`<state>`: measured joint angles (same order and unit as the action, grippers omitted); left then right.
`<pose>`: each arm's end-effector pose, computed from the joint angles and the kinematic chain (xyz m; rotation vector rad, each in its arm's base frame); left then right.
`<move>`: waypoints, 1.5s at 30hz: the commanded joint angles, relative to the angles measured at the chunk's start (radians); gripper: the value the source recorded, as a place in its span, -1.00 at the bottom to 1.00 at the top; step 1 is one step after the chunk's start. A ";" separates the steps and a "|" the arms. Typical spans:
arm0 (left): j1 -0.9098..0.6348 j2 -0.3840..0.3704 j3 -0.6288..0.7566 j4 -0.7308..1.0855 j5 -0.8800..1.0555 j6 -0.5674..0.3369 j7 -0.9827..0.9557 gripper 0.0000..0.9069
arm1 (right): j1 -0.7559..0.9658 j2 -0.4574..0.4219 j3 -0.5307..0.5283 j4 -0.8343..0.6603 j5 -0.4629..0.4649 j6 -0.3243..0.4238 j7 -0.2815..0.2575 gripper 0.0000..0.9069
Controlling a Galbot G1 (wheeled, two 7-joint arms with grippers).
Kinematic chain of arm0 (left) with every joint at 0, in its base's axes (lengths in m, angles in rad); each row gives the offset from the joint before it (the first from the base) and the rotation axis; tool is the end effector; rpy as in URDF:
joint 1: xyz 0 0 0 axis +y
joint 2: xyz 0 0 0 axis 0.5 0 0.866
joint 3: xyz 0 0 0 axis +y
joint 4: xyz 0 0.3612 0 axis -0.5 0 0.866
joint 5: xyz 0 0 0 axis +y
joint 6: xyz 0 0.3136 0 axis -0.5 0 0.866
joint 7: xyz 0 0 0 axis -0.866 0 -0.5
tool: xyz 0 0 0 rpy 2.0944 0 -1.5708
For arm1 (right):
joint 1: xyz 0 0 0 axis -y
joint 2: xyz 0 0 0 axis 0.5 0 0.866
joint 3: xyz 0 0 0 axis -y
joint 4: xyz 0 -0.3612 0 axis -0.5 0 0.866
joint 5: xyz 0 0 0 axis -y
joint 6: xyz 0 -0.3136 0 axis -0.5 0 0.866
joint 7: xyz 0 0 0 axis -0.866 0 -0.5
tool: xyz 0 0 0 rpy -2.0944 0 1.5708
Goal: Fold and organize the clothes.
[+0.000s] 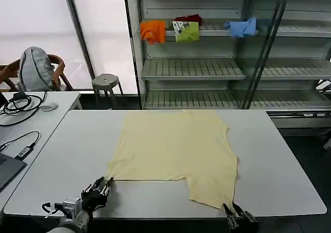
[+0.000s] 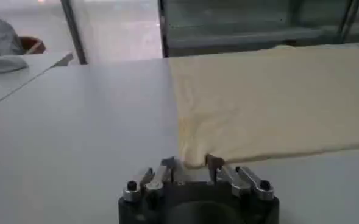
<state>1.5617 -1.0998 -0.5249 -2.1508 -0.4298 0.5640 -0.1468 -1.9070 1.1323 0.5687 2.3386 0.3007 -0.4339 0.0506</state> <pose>0.1454 0.0862 -0.2758 -0.1431 -2.5916 -0.1154 0.0520 -0.0701 -0.2527 0.2809 -2.5733 0.1428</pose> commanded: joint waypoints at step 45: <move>-0.495 0.020 0.084 0.366 -0.296 -0.087 0.100 -0.98 | 0.886 -0.079 -0.160 -0.458 0.201 -0.069 0.001 -1.00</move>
<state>1.2054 -1.0785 -0.4740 -1.9436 -0.6925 0.4824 -0.0526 -1.1924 1.0592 0.4745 2.0140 0.4926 -0.4905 0.0522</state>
